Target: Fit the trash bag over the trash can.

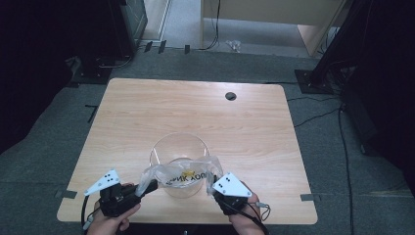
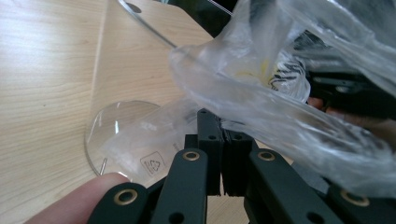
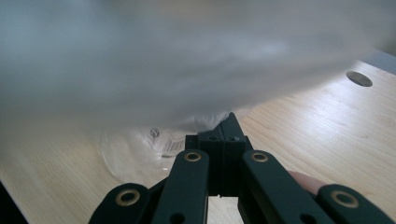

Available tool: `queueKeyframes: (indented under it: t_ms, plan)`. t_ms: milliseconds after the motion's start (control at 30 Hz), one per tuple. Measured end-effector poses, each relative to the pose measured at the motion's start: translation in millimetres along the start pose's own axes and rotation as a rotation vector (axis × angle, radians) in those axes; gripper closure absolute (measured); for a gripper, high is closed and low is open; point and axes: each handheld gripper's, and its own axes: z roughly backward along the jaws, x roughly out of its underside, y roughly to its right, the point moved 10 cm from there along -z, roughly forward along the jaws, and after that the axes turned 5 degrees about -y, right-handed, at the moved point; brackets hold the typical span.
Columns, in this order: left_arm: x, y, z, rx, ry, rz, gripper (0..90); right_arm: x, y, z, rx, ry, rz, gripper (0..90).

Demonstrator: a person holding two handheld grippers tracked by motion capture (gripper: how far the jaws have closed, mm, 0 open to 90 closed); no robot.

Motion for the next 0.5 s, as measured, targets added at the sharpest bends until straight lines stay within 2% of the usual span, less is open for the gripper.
queueKeyframes:
  t_ms: [100,167,200,233,300,500]
  plan:
    - [0.0,-7.3,3.2,-0.019,0.000,-0.002,87.2,0.2,0.7,2.8,-0.015,0.000,0.000,90.0]
    - [2.8,-13.7,5.5,-0.059,-0.011,-0.023,88.3,2.0,0.8,2.3,-0.003,-0.017,0.008,90.0]
    - [4.3,-14.8,7.1,-0.035,-0.014,-0.008,88.0,3.6,2.4,1.2,0.012,-0.025,0.021,90.0]
    - [5.7,-16.3,7.9,-0.015,-0.015,0.013,87.9,5.0,2.5,0.8,0.001,-0.027,0.017,90.0]
    - [6.3,-19.9,6.9,-0.022,-0.016,0.013,87.7,8.1,1.5,-0.3,-0.026,-0.033,-0.003,90.0]
    - [5.2,-34.1,-6.2,-0.049,-0.033,0.031,87.8,15.7,0.8,-7.8,-0.032,-0.068,0.002,90.0]
